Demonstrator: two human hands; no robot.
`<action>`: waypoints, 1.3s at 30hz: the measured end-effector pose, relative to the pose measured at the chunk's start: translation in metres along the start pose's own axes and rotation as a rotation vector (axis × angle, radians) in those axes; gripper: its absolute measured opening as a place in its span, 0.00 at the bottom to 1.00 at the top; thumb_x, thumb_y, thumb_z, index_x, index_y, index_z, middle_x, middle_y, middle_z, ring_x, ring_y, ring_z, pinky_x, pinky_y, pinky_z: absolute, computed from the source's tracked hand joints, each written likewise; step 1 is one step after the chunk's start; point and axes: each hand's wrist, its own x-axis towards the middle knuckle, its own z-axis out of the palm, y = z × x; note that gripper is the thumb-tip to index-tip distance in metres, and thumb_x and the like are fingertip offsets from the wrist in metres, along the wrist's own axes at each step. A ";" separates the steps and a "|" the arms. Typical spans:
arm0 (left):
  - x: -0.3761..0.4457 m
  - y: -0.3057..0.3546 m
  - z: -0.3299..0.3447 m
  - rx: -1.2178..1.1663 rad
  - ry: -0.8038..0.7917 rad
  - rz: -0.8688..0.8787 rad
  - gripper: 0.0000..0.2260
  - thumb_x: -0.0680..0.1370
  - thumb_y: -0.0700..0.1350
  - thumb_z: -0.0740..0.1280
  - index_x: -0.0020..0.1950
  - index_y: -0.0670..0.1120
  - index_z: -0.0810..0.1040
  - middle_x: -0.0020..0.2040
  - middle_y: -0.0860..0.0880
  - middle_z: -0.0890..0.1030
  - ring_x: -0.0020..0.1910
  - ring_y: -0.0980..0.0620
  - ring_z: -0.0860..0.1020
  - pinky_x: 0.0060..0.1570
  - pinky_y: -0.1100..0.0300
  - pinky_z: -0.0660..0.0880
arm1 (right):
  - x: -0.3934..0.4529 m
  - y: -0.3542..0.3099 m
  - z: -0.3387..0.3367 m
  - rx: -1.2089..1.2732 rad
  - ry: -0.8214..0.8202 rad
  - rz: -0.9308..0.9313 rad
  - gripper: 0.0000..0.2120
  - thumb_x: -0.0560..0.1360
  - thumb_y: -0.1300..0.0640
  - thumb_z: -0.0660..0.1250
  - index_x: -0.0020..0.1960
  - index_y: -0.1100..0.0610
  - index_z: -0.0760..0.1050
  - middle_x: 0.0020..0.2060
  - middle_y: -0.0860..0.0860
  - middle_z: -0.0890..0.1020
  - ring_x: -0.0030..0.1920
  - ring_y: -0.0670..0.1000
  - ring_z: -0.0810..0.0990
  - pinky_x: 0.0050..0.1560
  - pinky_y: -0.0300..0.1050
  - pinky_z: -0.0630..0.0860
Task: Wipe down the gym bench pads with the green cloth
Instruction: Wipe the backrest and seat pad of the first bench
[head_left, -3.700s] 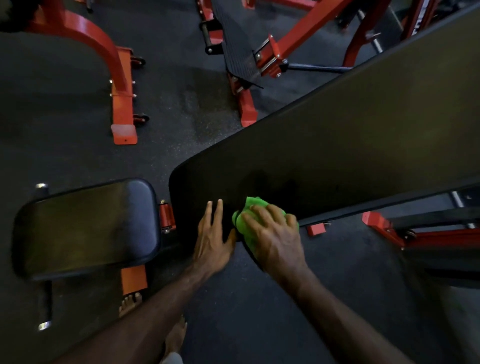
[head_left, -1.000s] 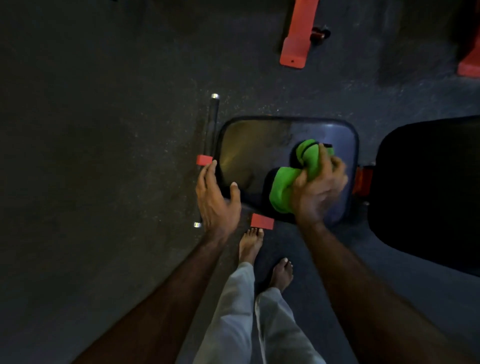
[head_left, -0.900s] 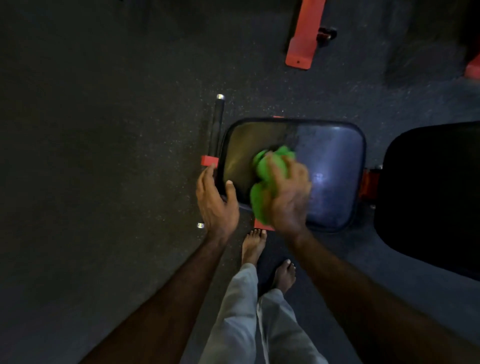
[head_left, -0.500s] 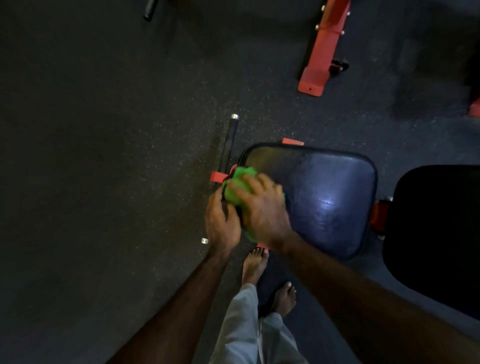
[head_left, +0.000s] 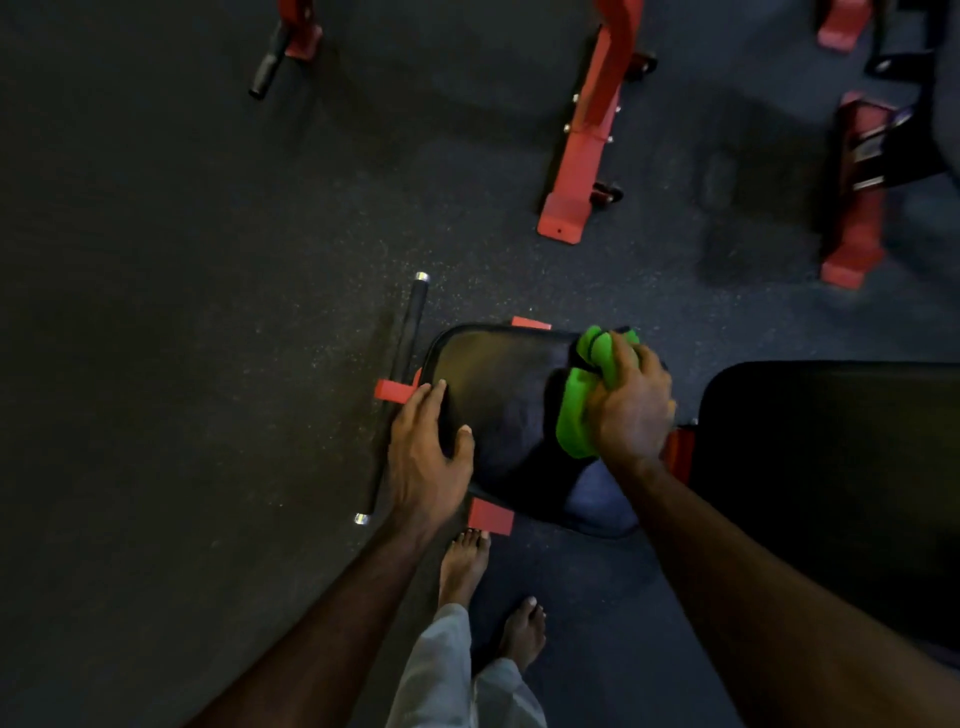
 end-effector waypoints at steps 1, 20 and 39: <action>-0.002 0.002 0.001 0.005 -0.014 -0.013 0.28 0.79 0.45 0.71 0.79 0.47 0.70 0.78 0.47 0.68 0.77 0.48 0.65 0.76 0.48 0.64 | -0.012 0.015 0.001 -0.017 0.008 0.070 0.30 0.75 0.54 0.69 0.76 0.43 0.69 0.72 0.53 0.72 0.66 0.63 0.74 0.61 0.62 0.74; -0.105 0.053 -0.081 -0.076 0.031 -0.122 0.19 0.84 0.53 0.62 0.71 0.45 0.77 0.69 0.45 0.77 0.68 0.47 0.76 0.70 0.53 0.70 | -0.175 -0.080 -0.079 0.911 -0.512 -0.020 0.24 0.75 0.70 0.72 0.63 0.45 0.79 0.57 0.42 0.84 0.57 0.38 0.82 0.63 0.38 0.78; -0.056 0.206 -0.362 -0.648 0.117 -0.119 0.06 0.82 0.48 0.70 0.53 0.46 0.81 0.45 0.49 0.86 0.41 0.59 0.84 0.40 0.65 0.79 | -0.162 -0.330 -0.268 0.853 -0.369 -0.391 0.21 0.74 0.59 0.78 0.65 0.46 0.80 0.56 0.40 0.85 0.57 0.37 0.82 0.58 0.32 0.76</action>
